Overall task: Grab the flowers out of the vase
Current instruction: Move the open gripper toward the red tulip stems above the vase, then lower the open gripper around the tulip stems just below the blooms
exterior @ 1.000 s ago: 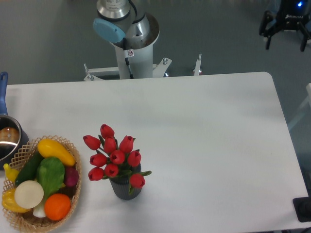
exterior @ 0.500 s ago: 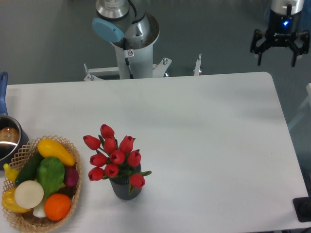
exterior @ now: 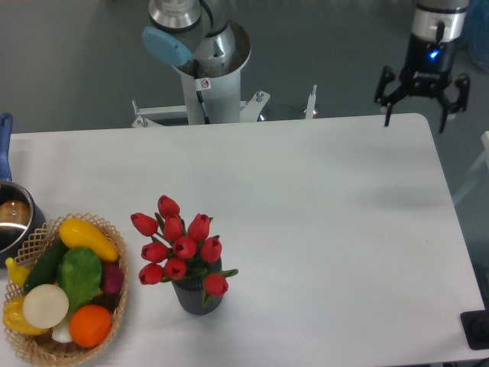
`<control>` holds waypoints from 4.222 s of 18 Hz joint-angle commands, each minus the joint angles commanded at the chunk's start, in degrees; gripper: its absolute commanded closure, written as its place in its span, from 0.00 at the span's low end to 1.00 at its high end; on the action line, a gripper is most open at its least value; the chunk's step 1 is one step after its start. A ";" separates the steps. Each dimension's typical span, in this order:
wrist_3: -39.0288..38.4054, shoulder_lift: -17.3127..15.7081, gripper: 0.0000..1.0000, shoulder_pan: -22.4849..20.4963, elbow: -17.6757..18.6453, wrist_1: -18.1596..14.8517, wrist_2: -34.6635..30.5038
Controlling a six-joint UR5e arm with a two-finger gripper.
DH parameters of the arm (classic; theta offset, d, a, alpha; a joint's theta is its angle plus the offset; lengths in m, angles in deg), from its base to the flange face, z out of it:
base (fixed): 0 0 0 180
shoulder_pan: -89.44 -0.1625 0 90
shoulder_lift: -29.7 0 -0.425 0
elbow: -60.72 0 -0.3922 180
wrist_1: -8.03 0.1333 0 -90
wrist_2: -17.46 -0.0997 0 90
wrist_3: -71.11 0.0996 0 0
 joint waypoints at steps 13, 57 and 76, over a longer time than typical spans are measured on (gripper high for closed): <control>-1.76 2.38 0.00 13.97 2.20 0.62 4.94; 0.79 11.61 0.00 26.46 2.73 13.62 20.59; 0.70 14.07 0.00 28.22 0.18 13.54 21.03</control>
